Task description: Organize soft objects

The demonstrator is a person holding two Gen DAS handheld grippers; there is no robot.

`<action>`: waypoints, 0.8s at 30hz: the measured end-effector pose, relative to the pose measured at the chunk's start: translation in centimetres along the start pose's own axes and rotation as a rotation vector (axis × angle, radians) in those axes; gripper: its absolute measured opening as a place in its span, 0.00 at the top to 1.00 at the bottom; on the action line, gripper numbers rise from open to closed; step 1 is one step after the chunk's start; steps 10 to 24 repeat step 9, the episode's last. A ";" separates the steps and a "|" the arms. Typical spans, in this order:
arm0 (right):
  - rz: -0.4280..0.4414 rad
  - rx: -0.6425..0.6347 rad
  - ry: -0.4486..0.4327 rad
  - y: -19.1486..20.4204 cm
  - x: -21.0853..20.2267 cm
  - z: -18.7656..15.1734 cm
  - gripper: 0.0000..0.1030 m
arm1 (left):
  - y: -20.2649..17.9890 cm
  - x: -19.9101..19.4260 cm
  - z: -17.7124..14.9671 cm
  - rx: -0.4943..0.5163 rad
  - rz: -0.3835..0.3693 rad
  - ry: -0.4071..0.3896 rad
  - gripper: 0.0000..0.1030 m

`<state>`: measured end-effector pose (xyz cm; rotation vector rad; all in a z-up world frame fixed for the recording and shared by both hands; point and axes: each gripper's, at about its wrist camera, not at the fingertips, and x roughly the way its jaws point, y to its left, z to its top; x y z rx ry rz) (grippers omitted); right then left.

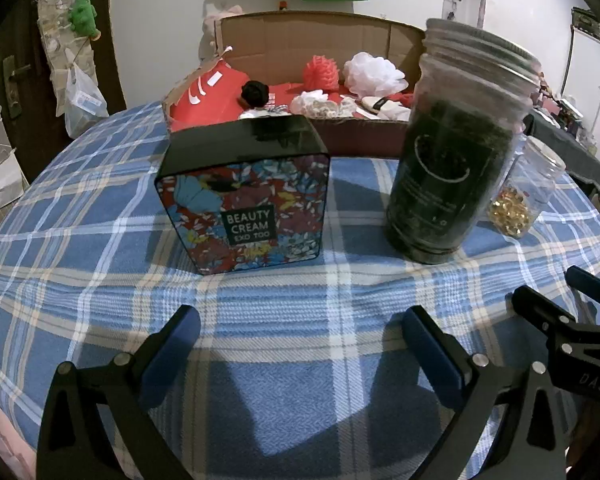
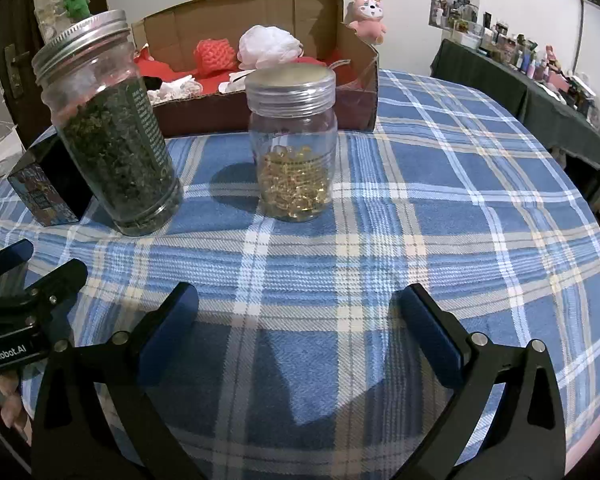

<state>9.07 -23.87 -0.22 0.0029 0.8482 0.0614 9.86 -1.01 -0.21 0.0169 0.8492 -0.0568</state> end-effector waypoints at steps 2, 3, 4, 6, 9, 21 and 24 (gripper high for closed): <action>-0.002 -0.001 0.000 0.0 0.0 0.0 0.00 | 0.0 0.0 0.0 0.000 -0.001 0.000 0.00; -0.002 -0.001 0.000 0.0 0.0 0.0 0.00 | 0.0 0.0 0.0 0.000 -0.001 0.000 0.00; -0.001 0.000 0.000 -0.1 0.0 0.0 0.00 | 0.1 0.0 0.0 -0.001 -0.002 0.000 0.00; -0.002 -0.001 0.001 0.0 0.0 0.0 0.00 | 0.1 0.0 0.0 0.000 -0.001 0.000 0.00; -0.002 -0.001 0.001 0.0 0.0 -0.1 0.00 | 0.1 0.0 0.0 0.000 0.000 0.001 0.00; -0.002 -0.001 0.001 0.0 0.0 -0.1 0.00 | 0.1 0.0 0.0 0.000 0.000 0.001 0.00; -0.002 -0.001 0.001 0.0 0.0 -0.1 0.00 | 0.1 0.0 0.0 0.000 0.000 0.001 0.00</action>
